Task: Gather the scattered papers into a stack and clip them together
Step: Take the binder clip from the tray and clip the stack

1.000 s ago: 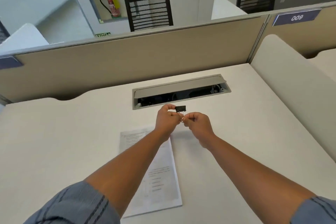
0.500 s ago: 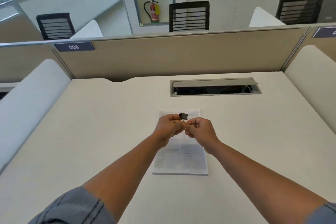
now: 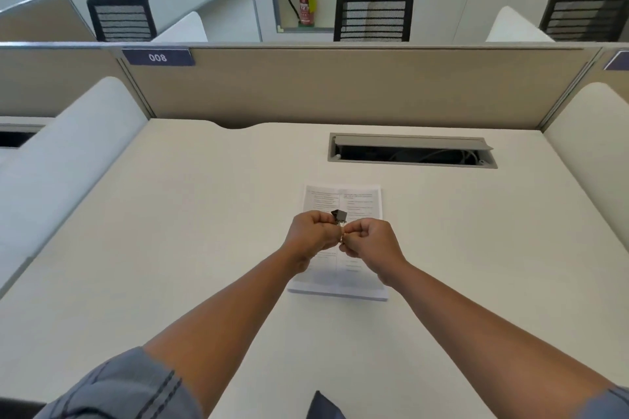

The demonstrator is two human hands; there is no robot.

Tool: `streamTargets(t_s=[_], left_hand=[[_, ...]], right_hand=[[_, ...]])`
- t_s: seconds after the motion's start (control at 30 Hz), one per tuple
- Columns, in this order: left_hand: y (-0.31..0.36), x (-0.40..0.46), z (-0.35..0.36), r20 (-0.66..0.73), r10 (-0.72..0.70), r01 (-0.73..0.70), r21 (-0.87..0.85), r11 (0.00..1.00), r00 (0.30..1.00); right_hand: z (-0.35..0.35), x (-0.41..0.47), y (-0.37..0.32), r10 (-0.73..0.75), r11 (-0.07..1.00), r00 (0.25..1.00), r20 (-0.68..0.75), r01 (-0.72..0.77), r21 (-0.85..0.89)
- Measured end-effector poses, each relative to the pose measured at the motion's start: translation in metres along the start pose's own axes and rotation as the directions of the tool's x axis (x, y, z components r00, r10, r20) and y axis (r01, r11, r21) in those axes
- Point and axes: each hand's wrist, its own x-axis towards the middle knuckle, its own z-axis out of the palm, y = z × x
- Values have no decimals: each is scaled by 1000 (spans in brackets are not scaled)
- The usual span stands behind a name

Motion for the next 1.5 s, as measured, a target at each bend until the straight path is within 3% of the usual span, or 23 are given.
streamTargets(t_s=[0.17, 0.63, 0.9, 1.17, 1.5], left_hand=[[-11, -5, 9, -66, 35, -25, 142, 990, 997], [-46, 2, 15, -16, 87, -75, 367, 927, 996], [-59, 18, 14, 17, 214, -191, 518, 834, 977], [-51, 19, 12, 24, 319, -273, 579, 768, 948], [-47, 12, 10, 13, 298, -250, 578, 776, 955]], right_hand=[[1, -7, 5, 43, 995, 999, 3, -42, -86], [-2, 4, 44, 69, 981, 992, 107, -48, -186], [-13, 11, 51, 178, 977, 968, 179, -195, 83], [-12, 18, 42, 292, 826, 950, 114, -310, 471], [-16, 20, 19, 446, 700, 875, 190, -473, 534]])
